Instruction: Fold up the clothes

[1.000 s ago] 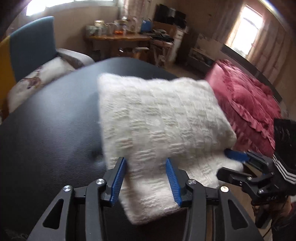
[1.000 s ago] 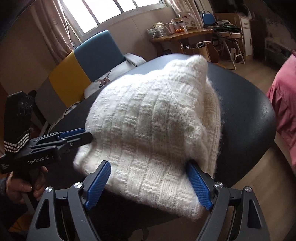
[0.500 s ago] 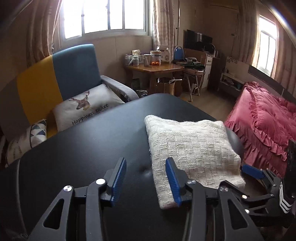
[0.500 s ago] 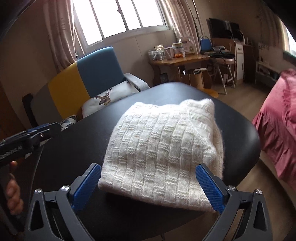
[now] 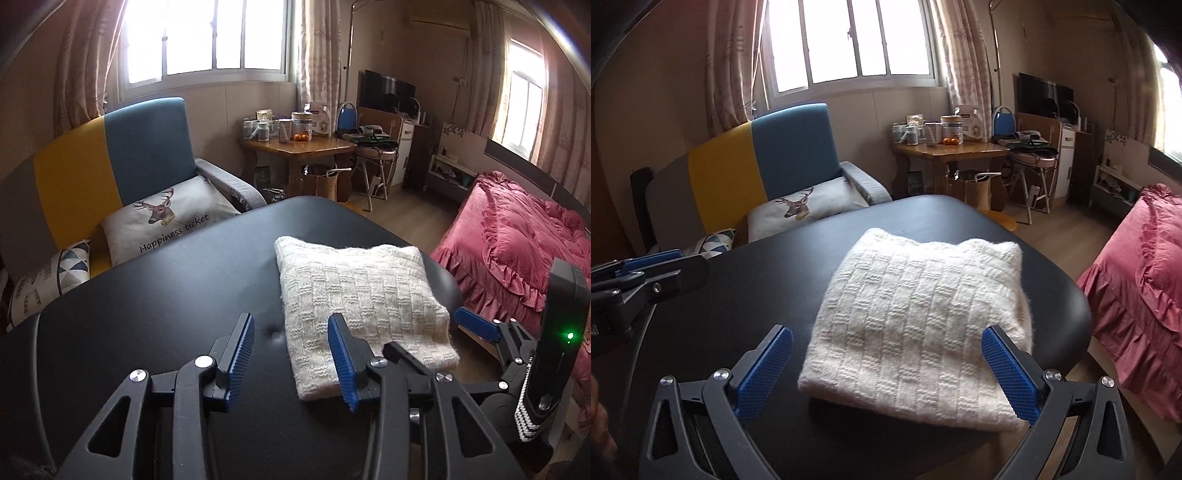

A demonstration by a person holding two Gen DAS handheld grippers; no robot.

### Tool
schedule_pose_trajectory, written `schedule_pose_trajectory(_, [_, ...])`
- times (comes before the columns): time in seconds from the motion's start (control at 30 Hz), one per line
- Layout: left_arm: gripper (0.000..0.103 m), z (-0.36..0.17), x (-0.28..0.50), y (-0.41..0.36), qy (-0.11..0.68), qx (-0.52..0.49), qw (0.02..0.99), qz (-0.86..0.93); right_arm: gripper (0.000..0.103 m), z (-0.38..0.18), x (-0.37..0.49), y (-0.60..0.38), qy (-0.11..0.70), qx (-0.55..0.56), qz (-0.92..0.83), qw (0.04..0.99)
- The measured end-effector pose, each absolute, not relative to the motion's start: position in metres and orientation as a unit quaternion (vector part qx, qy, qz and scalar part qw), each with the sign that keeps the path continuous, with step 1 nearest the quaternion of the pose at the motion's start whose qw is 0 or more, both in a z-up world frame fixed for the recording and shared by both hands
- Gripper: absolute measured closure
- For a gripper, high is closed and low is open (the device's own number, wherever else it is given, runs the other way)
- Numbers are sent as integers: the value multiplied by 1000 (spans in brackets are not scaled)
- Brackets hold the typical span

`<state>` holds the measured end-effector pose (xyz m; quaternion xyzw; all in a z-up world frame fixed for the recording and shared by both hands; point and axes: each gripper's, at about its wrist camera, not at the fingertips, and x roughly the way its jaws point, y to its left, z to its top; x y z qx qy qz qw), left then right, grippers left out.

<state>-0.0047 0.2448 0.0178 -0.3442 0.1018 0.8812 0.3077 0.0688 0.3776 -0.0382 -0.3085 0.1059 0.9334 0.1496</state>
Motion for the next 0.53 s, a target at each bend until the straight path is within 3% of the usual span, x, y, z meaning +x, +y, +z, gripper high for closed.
schedule_pose_trajectory(0.53, [61, 2, 2, 254, 114, -348, 307, 878, 0, -62, 67, 378, 132, -335, 924, 133])
